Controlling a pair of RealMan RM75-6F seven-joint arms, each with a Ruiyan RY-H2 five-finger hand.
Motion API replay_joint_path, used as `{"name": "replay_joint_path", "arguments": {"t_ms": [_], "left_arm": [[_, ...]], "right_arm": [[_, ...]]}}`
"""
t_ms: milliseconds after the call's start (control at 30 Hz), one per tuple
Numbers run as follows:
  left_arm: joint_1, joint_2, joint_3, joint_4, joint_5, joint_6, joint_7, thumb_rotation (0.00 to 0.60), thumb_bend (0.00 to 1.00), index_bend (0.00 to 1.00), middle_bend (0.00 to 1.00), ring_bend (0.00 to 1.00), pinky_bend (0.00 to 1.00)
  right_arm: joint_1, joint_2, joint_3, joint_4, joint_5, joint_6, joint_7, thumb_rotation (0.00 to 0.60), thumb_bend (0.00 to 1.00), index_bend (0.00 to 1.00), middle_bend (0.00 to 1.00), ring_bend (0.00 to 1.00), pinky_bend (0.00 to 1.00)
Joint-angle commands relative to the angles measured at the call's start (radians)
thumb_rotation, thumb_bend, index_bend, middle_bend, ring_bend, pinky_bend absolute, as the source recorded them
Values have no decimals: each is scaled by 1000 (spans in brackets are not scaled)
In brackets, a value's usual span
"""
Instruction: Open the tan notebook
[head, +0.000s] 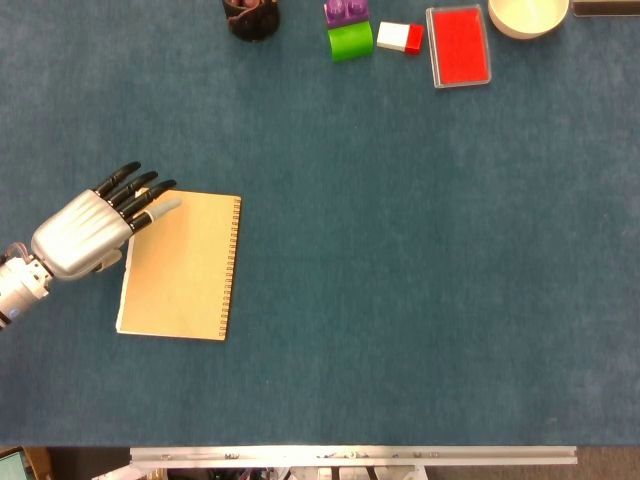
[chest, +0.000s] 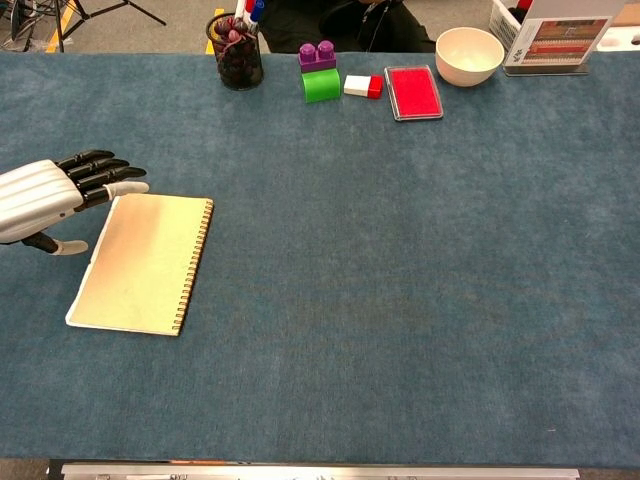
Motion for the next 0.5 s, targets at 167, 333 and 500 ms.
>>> {"name": "replay_joint_path", "arguments": {"t_ms": [167, 333, 500], "left_arm": [[2, -9, 16, 9, -9, -34, -2, 600, 155, 51, 24, 0, 0], [3, -17, 28, 4, -9, -30, -8, 600, 155, 51, 24, 0, 0], [-4, -28, 40, -4, -6, -20, -12, 600, 155, 51, 24, 0, 0]], "right_arm": [[-3, 0, -1, -2, 2, 4, -4, 600, 531, 382, 369, 277, 367], [-7, 2, 1, -2, -3, 16, -4, 600, 531, 381, 369, 277, 367], [-9, 4, 2, -2, -5, 21, 0, 600, 531, 382, 369, 277, 367]]}}
